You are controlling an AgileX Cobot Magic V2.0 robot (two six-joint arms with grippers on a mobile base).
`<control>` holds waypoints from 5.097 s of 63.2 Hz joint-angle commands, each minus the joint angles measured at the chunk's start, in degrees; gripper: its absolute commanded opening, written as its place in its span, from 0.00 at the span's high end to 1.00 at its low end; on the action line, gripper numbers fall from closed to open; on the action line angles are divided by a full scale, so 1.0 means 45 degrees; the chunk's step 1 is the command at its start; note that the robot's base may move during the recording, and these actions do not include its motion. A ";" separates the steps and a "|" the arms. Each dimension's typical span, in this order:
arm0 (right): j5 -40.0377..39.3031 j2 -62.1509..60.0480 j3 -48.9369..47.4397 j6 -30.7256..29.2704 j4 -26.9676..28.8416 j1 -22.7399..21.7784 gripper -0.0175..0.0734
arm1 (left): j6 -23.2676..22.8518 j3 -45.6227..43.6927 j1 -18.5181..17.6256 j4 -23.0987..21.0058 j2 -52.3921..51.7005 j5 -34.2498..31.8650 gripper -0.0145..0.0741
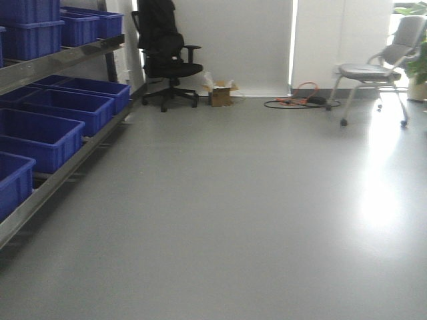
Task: Pick and sort blue part to right shelf
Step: 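Drive the base up to the shelf of open blue bins, then lower the left-held blue part into a bin and open the left gripper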
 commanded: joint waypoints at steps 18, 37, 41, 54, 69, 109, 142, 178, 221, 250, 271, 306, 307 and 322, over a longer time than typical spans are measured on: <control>-0.1187 0.0239 -0.0384 -0.0103 -0.0202 -0.0031 0.50 | -0.0104 -0.0356 -0.0097 0.0019 0.0187 -0.1158 0.52; -0.1187 0.0239 -0.0384 -0.0103 -0.0202 -0.0031 0.50 | -0.0104 -0.0356 -0.0097 0.0019 0.0187 -0.1158 0.52; -0.1187 0.0239 -0.0384 -0.0103 -0.0202 -0.0031 0.50 | -0.0104 -0.0356 -0.0097 0.0019 0.0187 -0.1158 0.52; -0.1187 0.0239 -0.0384 -0.0103 -0.0202 -0.0031 0.50 | -0.0104 -0.0356 -0.0097 0.0019 0.0187 -0.1158 0.52; -0.1187 0.0239 -0.0384 -0.0103 -0.0202 -0.0031 0.50 | -0.0104 -0.0356 -0.0097 0.0019 0.0187 -0.1158 0.52; -0.1187 0.0239 -0.0384 -0.0103 -0.0202 -0.0031 0.50 | -0.0104 -0.0356 -0.0097 0.0019 0.0187 -0.1158 0.52; -0.1187 0.0239 -0.0384 -0.0103 -0.0202 -0.0031 0.50 | -0.0104 -0.0356 -0.0097 0.0019 0.0187 -0.1158 0.52; -0.1187 0.0239 -0.0384 -0.0103 -0.0202 -0.0031 0.50 | -0.0104 -0.0356 -0.0097 0.0019 0.0187 -0.1158 0.52; -0.1187 0.0239 -0.0384 -0.0103 -0.0202 -0.0031 0.50 | -0.0104 -0.0356 -0.0097 0.0019 0.0187 -0.1297 0.52; -0.1214 0.0239 -0.0384 -0.0103 -0.0202 -0.0031 0.50 | -0.0104 -0.3310 -0.0121 -0.0466 0.5100 -0.2472 0.52; -0.1214 0.0239 -0.0384 -0.0103 -0.0202 -0.0031 0.50 | -0.0104 -0.5893 -0.0121 -0.0597 1.2544 -0.2646 0.52; -0.1229 0.0239 -0.0384 -0.0103 -0.0202 -0.0031 0.50 | -0.0104 -1.0733 0.0447 -0.0873 2.0398 0.0388 0.51; -0.1229 0.0239 -0.0384 -0.0103 -0.0202 -0.0031 0.50 | -0.0104 -1.0759 0.0478 -0.0873 2.0439 0.0416 0.51; -0.1229 0.0239 -0.0384 -0.0103 -0.0202 -0.0031 0.50 | -0.0104 -1.0759 0.0840 -0.0943 2.0495 0.0493 0.21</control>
